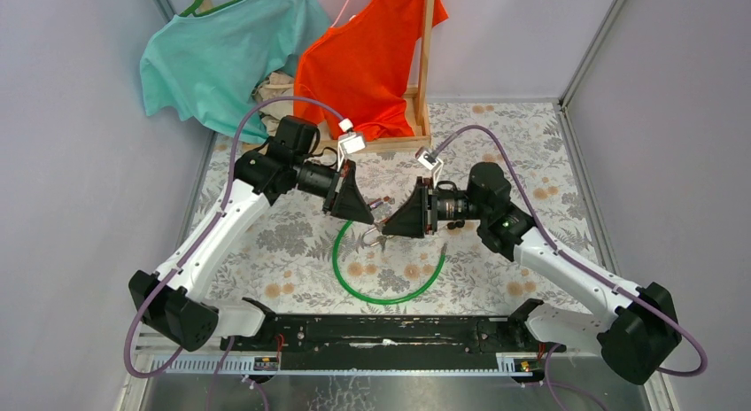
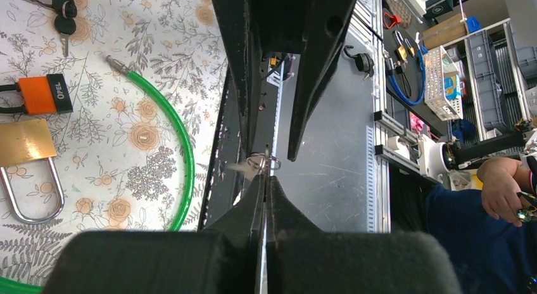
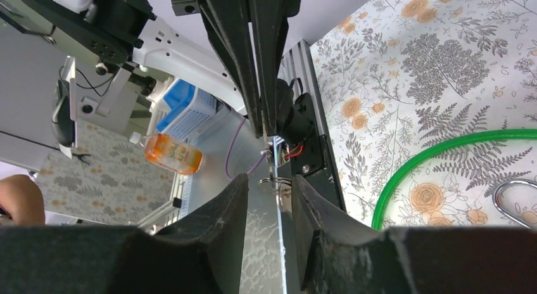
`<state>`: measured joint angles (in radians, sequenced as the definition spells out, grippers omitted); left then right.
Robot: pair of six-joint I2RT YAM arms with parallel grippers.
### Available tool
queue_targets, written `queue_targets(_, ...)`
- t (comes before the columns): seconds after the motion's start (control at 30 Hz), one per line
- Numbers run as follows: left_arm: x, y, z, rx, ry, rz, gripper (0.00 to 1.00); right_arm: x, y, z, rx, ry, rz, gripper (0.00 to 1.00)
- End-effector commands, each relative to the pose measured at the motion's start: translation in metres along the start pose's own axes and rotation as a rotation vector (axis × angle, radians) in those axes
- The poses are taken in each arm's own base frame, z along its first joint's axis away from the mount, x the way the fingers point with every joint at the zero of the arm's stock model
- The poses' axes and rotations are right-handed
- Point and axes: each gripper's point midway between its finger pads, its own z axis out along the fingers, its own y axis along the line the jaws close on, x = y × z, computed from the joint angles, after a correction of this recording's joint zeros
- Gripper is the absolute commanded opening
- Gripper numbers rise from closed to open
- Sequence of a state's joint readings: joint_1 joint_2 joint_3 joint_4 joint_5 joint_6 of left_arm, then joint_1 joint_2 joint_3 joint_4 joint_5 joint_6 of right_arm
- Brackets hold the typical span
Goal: Unlock with the key
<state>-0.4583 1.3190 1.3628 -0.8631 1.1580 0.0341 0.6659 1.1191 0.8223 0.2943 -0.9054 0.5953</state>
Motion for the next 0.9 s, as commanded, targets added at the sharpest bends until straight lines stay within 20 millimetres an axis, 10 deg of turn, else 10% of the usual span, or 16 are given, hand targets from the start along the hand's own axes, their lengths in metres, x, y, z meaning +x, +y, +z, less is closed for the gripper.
queue_targets(0.0,-0.019,-0.011,-0.004,0.000,-0.051,0.090,0.00,-0.035,0.026,-0.005,-0.081,-0.177,-0.070,0.37)
queue_targets(0.4,-0.026,-0.016,-0.005,0.012,-0.068,0.093,0.00,-0.038,0.023,-0.004,-0.091,-0.228,-0.039,0.23)
queue_targets(0.73,-0.030,-0.017,-0.006,0.002,-0.075,0.105,0.00,-0.026,0.015,-0.002,-0.079,-0.183,0.007,0.39)
queue_targets(0.87,-0.030,-0.016,-0.006,0.000,-0.076,0.101,0.00,-0.025,0.015,-0.004,-0.072,-0.195,-0.004,0.16)
